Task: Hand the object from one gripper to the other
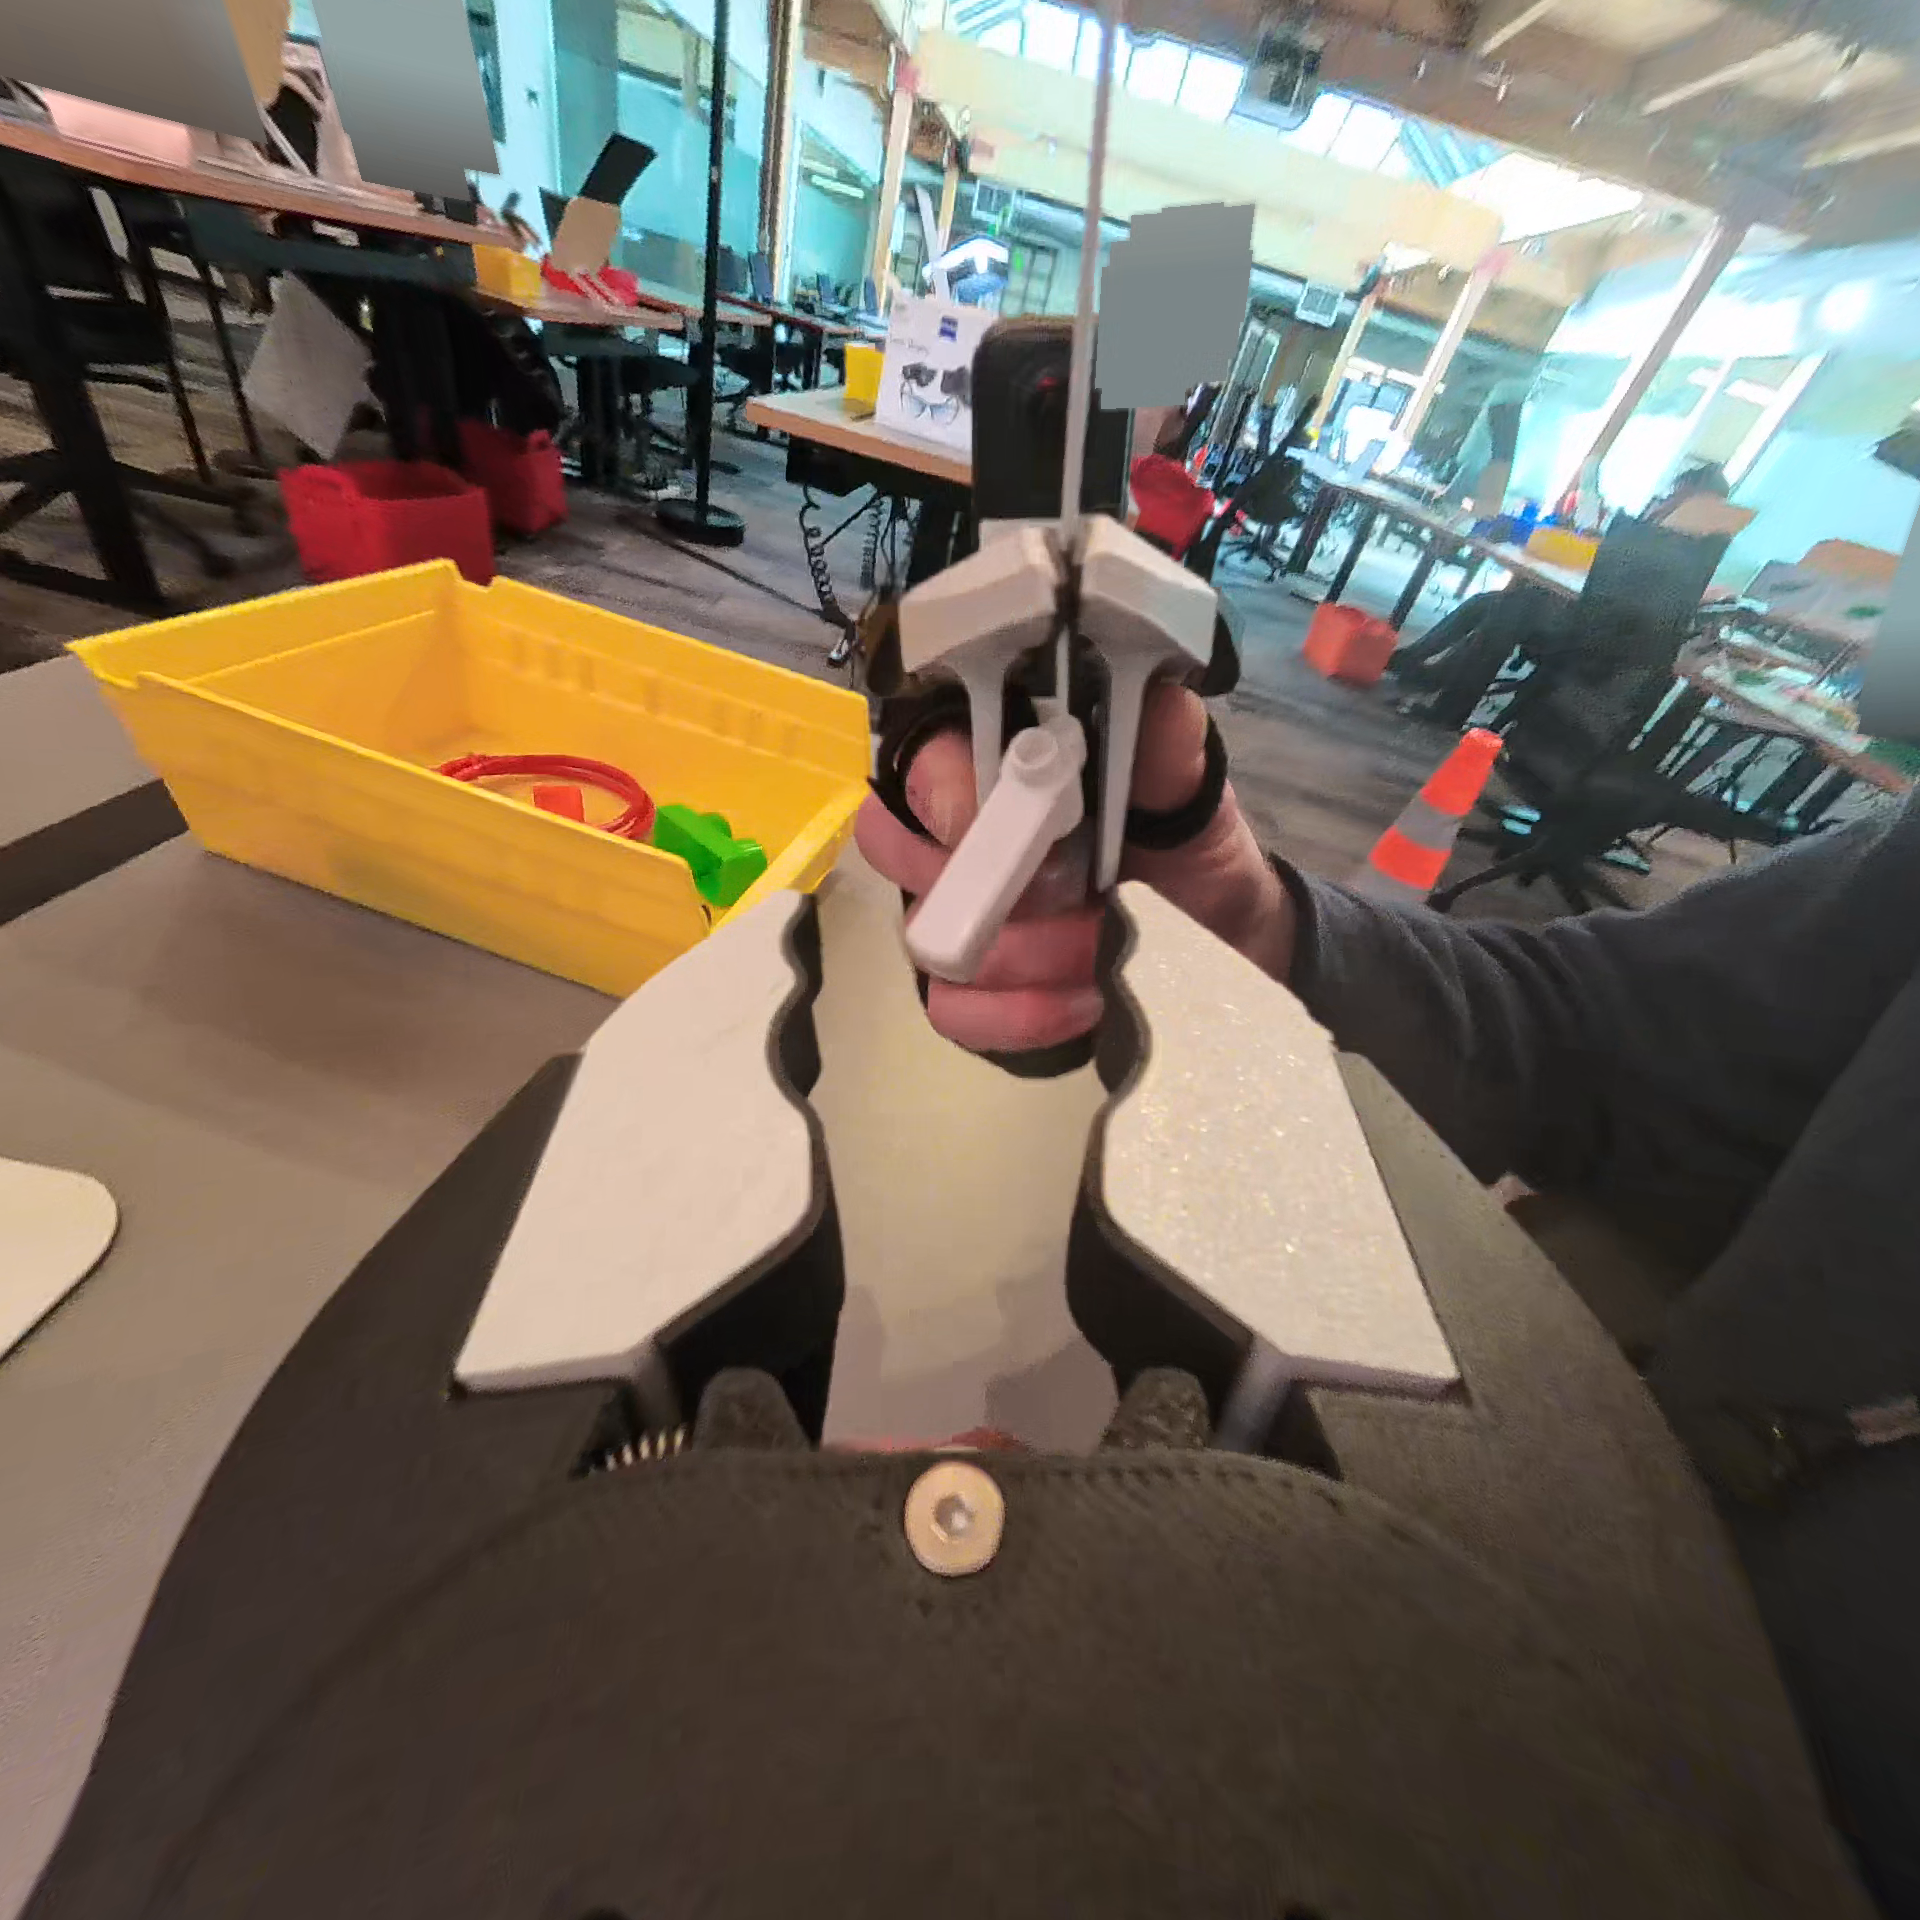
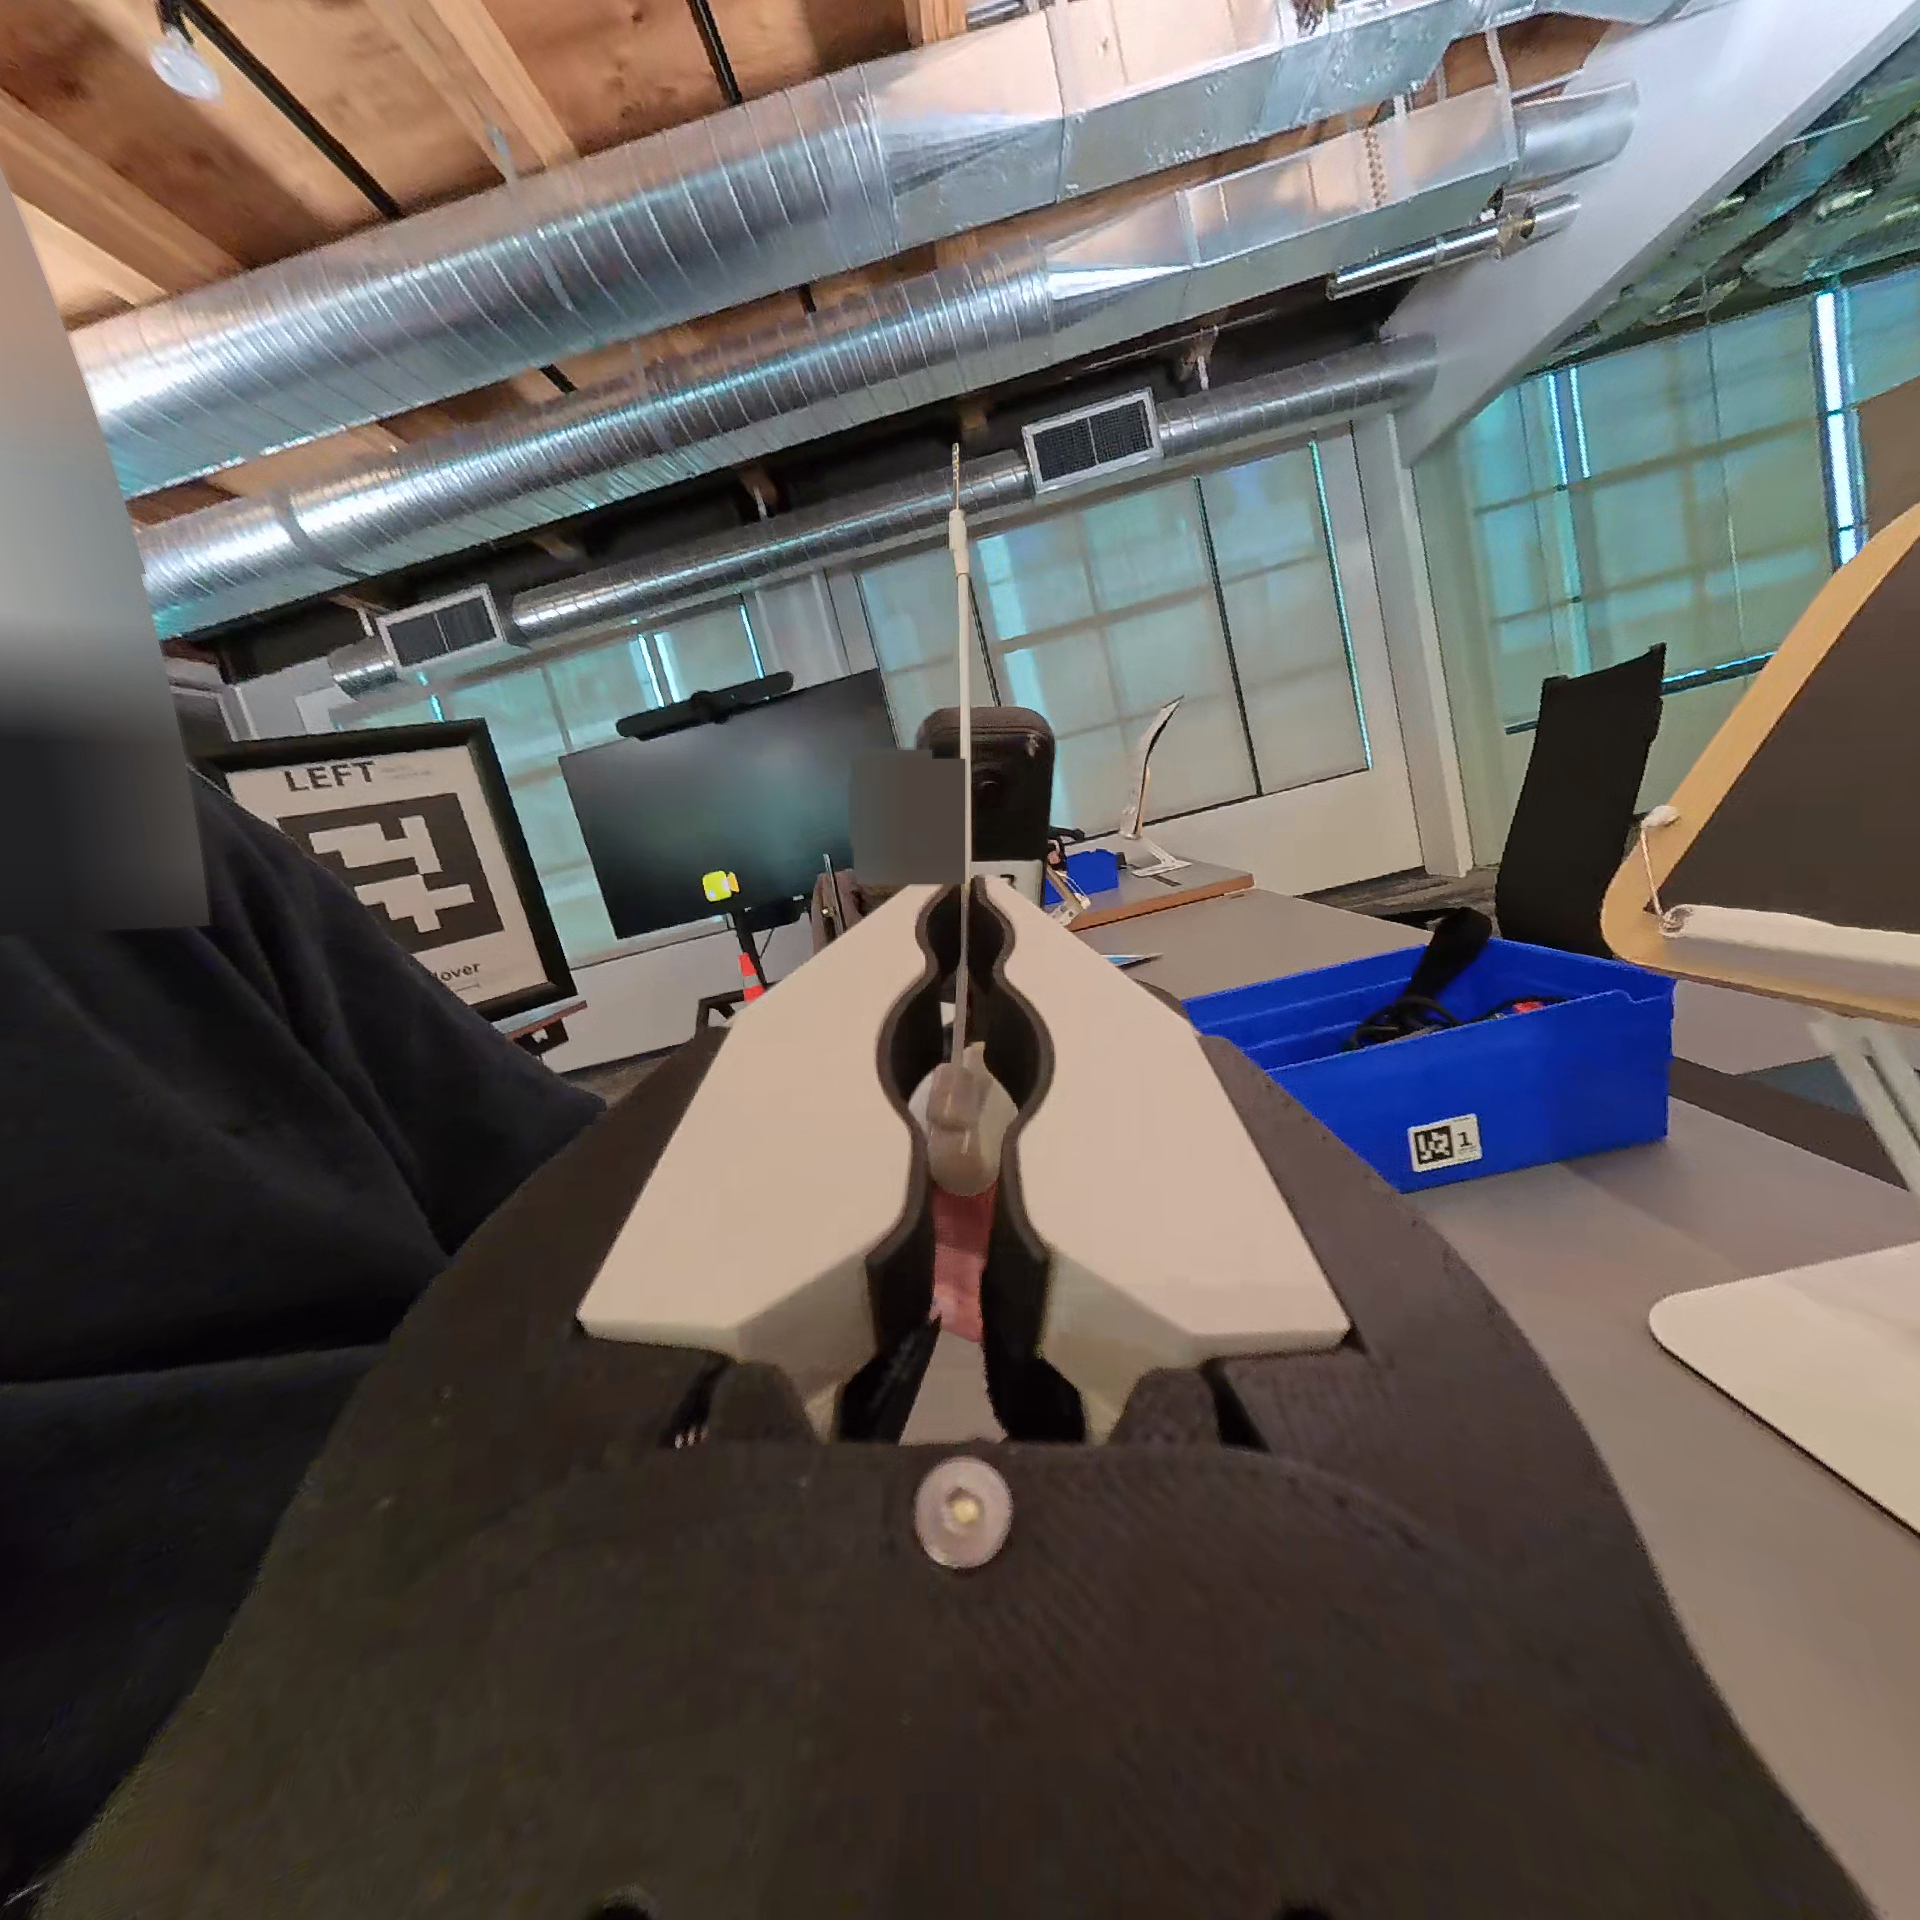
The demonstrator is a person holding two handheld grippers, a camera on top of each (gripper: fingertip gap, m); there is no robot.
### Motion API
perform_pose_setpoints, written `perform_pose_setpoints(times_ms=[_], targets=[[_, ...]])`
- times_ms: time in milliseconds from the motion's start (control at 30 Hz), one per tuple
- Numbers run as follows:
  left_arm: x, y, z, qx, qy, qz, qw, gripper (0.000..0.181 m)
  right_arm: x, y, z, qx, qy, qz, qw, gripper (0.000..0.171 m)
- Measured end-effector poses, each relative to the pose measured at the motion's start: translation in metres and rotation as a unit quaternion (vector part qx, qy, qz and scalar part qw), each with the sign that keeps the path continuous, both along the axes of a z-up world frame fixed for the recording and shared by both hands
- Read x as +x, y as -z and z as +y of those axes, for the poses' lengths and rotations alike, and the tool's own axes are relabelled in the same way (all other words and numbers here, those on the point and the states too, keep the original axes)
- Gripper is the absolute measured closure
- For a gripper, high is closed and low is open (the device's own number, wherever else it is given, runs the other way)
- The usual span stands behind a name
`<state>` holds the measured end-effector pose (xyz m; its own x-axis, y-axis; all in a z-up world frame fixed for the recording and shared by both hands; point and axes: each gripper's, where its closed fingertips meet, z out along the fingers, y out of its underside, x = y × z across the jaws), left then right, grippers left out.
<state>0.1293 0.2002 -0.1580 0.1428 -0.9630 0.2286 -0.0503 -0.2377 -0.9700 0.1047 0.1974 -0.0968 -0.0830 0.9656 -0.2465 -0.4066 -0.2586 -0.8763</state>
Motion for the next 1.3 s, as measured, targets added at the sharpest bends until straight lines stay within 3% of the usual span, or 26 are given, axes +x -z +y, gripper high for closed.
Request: perform_pose_setpoints(times_ms=[133,500,700,900,1033,1300], targets=[[0.004,-0.002,-0.004,-0.026,0.041,-0.036,0.998,0.161,0.002,0.003,0.0,-0.008,-0.004,0.01,1.0,0.171],[0.002,0.004,-0.011,0.01,0.059,0.023,0.998,0.169,0.007,0.011,0.0,0.011,0.015,-0.023,1.0,0.171],[-0.014,0.006,0.002,0.045,0.032,0.107,0.993,0.169,0.008,0.022,0.002,0.049,0.05,-0.122,0.99,0.14],[-0.035,0.016,0.018,0.092,0.006,0.234,0.968,0.169,0.021,0.034,0.003,0.147,0.116,-0.29,0.938,0.134],[-0.044,0.026,0.026,0.132,-0.003,0.329,0.935,0.169,0.023,0.029,0.003,0.199,0.139,-0.379,0.893,0.135],[-0.049,0.035,0.034,0.177,0.005,0.442,0.879,0.169,0.001,0.028,-0.001,0.27,0.121,-0.443,0.846,0.148]])
